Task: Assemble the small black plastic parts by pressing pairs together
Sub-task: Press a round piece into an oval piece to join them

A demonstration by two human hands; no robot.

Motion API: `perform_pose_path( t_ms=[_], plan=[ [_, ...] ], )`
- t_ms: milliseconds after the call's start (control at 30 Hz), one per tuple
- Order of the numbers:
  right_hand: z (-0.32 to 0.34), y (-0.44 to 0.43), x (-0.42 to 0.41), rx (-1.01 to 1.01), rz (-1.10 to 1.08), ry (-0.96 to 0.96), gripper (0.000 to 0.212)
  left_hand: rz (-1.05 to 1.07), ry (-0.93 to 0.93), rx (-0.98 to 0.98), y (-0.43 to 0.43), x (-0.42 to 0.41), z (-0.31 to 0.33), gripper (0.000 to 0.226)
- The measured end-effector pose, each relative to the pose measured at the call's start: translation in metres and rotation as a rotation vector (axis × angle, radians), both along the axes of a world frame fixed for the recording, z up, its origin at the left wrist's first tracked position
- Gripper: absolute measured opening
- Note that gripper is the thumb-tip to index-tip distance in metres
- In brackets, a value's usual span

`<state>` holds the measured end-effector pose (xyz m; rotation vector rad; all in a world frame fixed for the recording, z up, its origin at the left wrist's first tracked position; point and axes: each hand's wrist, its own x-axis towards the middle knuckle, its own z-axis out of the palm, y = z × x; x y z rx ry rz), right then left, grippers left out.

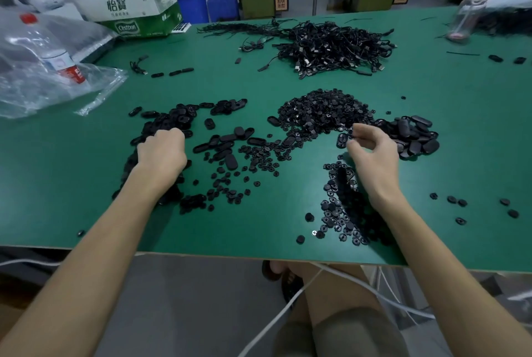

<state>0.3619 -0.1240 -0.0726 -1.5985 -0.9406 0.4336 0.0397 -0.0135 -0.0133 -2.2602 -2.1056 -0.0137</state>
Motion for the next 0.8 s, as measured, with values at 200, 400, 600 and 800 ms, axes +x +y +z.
perform_pose_path(
  t_ms=[200,400,600,800],
  plan=[
    [0.000,-0.002,-0.008,-0.103,0.231,-0.335,0.021,-0.042,-0.093,0.107,0.004,0.014,0.006,0.028],
    [0.001,-0.001,-0.011,-0.198,0.282,-0.481,0.033,-0.223,-0.519,0.074,-0.013,0.066,-0.003,0.023],
    [-0.002,0.004,-0.009,-0.282,0.262,-0.538,0.033,-0.370,-0.998,-0.179,-0.042,0.128,-0.024,0.021],
    [-0.004,0.007,-0.008,-0.240,0.251,-0.537,0.013,-0.298,-1.386,-0.253,-0.048,0.168,-0.041,0.026]
  ],
)
